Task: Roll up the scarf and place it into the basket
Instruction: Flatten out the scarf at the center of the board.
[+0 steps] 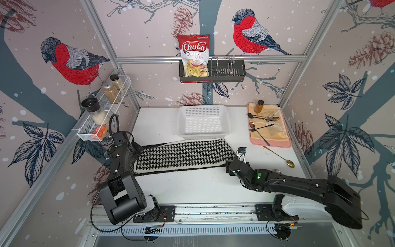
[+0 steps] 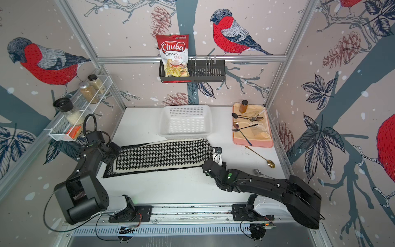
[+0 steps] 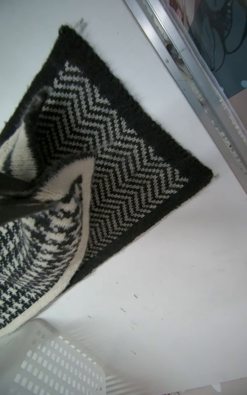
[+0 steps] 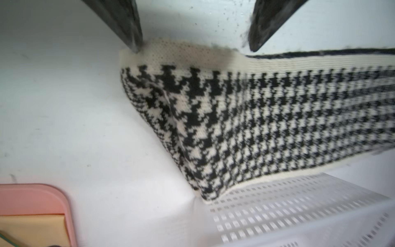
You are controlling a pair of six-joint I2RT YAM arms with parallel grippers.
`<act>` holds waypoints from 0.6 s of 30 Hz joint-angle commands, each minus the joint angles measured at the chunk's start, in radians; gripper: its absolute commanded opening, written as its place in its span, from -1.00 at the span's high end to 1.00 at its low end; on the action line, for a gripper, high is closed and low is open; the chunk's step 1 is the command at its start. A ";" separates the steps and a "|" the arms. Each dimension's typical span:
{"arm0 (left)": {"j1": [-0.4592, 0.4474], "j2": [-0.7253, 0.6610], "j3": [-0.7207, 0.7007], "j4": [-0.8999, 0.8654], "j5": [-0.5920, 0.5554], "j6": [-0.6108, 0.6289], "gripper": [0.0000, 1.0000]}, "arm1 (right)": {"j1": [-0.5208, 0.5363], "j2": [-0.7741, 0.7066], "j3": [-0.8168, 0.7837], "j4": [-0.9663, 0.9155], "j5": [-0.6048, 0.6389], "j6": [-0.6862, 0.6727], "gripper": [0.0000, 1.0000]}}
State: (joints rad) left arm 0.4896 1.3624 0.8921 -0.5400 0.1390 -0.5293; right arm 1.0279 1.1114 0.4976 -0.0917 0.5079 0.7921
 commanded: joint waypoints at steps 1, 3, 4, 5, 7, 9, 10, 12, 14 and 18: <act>0.001 0.006 -0.004 0.018 0.003 0.020 0.94 | -0.094 -0.129 -0.049 0.048 -0.128 -0.093 -0.54; 0.001 0.001 -0.012 0.023 0.004 0.027 0.94 | -0.231 -0.209 -0.087 0.081 -0.197 -0.087 -0.50; 0.001 0.002 -0.012 0.022 0.006 0.032 0.94 | -0.316 -0.222 -0.096 0.087 -0.240 -0.074 -0.48; 0.001 0.001 -0.012 0.019 0.003 0.034 0.94 | -0.403 -0.228 -0.108 0.121 -0.319 -0.090 -0.47; 0.002 -0.002 -0.019 0.026 0.004 0.040 0.94 | -0.537 -0.171 -0.098 0.155 -0.418 -0.105 -0.44; 0.001 -0.002 -0.021 0.026 -0.003 0.041 0.94 | -0.611 -0.026 -0.029 0.139 -0.498 -0.158 -0.43; 0.001 -0.002 -0.020 0.022 -0.006 0.040 0.94 | -0.620 0.036 0.010 0.119 -0.517 -0.175 -0.42; 0.003 -0.011 -0.017 0.015 -0.021 0.044 0.94 | -0.619 0.155 0.057 0.144 -0.562 -0.192 -0.42; 0.004 -0.021 -0.016 0.013 -0.036 0.045 0.95 | -0.602 0.241 0.090 0.159 -0.573 -0.202 -0.42; 0.003 -0.029 -0.040 0.039 -0.007 0.047 0.96 | -0.583 0.356 0.134 0.198 -0.601 -0.217 -0.44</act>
State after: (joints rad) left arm 0.4896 1.3354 0.8635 -0.5182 0.1284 -0.4973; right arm 0.4366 1.4162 0.6037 0.0582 -0.0299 0.6144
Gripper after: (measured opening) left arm 0.063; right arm 0.717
